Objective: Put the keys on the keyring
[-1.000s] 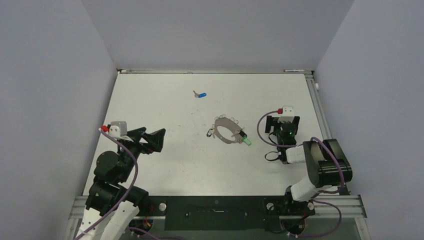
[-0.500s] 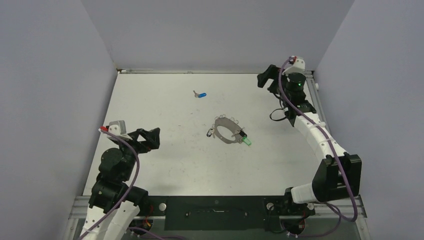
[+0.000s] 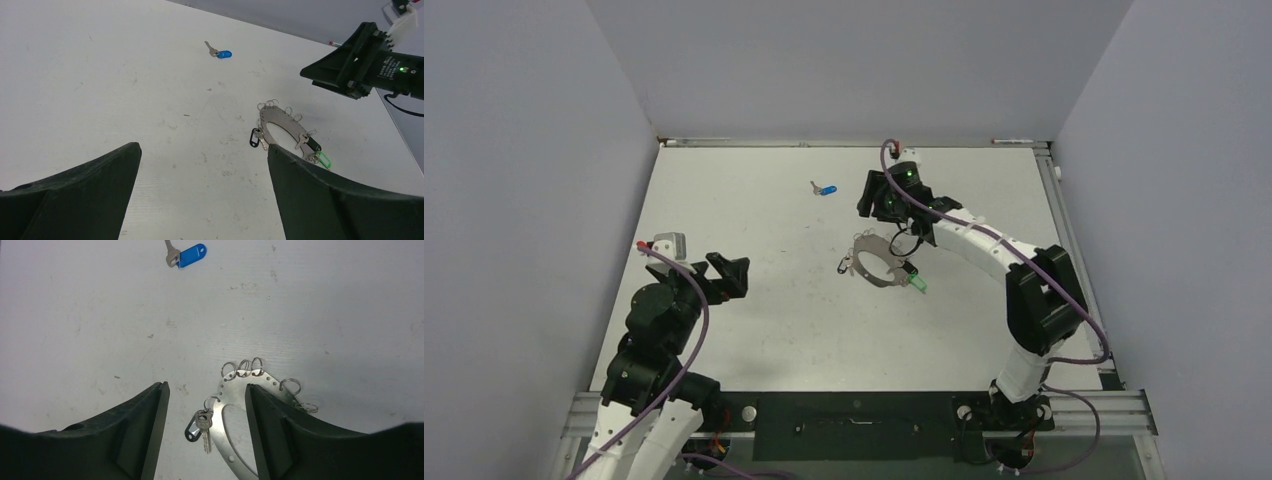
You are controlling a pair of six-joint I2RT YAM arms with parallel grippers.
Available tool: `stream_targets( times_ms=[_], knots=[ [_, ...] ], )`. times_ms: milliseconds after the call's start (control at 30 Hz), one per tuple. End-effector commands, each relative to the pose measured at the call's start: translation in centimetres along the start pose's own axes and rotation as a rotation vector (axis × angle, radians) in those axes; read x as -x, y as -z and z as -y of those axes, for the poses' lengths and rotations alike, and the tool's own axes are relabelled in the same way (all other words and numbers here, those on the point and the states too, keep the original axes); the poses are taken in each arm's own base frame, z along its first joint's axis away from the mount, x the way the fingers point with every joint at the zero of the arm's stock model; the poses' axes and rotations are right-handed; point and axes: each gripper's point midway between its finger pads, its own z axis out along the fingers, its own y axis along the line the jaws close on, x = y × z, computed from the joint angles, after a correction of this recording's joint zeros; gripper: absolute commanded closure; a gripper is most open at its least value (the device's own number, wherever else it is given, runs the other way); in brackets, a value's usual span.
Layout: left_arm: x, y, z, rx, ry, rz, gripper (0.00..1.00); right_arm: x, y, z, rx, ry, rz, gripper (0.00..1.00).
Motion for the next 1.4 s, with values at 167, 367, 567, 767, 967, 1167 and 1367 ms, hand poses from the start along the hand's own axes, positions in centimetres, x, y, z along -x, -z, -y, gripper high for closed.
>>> stream_targets(
  times_ms=[167, 367, 567, 767, 967, 1167, 1367],
  knots=[
    [1.5, 0.4, 0.6, -0.031, -0.013, 0.050, 0.04, -4.1, -3.4, -1.2, -0.159, 0.011, -0.012, 0.44],
    [1.4, 0.3, 0.6, -0.028, -0.012, 0.046, 0.04, -5.3, -4.1, 0.1, -0.185, -0.002, 0.005, 0.46],
    [1.4, 0.3, 0.5, -0.027, -0.012, 0.046, 0.04, -6.2, -5.5, 0.8, -0.212, -0.007, -0.005, 0.51],
    [1.2, 0.2, 0.5, -0.027, -0.014, 0.041, 0.03, -6.1, -6.4, 1.5, -0.239, -0.036, 0.030, 0.62],
    [1.2, 0.2, 0.5, -0.027, -0.014, 0.041, 0.03, -6.2, -7.2, 2.2, -0.260, -0.059, 0.038, 0.68],
    [1.2, 0.2, 0.5, -0.028, -0.014, 0.038, 0.03, -6.6, -7.7, 3.3, -0.287, -0.071, 0.037, 0.68],
    [1.1, 0.1, 0.6, -0.031, -0.015, 0.036, 0.03, -6.7, -8.2, 3.8, -0.298, -0.075, 0.046, 0.68]
  ],
)
